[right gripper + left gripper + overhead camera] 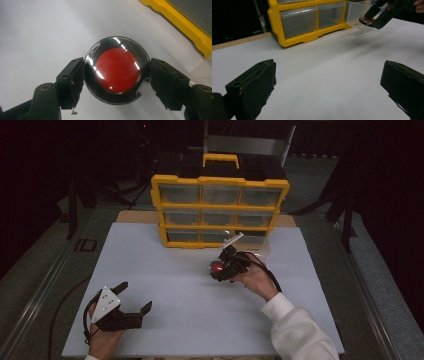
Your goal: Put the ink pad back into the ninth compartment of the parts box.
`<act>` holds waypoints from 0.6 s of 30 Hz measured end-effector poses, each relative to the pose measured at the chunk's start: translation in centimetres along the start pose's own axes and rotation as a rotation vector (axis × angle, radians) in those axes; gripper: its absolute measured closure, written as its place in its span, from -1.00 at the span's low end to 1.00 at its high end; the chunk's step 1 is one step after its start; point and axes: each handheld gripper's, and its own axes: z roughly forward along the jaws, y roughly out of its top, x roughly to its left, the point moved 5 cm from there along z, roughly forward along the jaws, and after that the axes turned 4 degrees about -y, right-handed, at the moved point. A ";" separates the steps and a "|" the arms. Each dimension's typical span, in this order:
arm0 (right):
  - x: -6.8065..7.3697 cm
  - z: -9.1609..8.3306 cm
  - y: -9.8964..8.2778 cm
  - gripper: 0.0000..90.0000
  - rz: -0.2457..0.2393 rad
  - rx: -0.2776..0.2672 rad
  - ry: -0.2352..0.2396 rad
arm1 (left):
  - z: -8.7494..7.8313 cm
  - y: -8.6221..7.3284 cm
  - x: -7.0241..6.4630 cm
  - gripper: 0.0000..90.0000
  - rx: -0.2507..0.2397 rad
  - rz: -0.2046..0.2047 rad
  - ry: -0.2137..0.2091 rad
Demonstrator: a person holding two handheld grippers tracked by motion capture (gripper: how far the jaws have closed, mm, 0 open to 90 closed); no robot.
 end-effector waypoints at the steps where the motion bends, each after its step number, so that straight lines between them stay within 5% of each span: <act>1: -0.1 -0.1 0.0 -0.34 0.001 -0.001 -0.001 | 0.0 0.0 0.0 -0.99 0.000 0.000 0.000; 18: -1.2 -1.3 0.6 -0.34 0.017 -0.028 -0.026 | -0.1 0.0 0.0 -0.99 -0.001 -0.002 0.001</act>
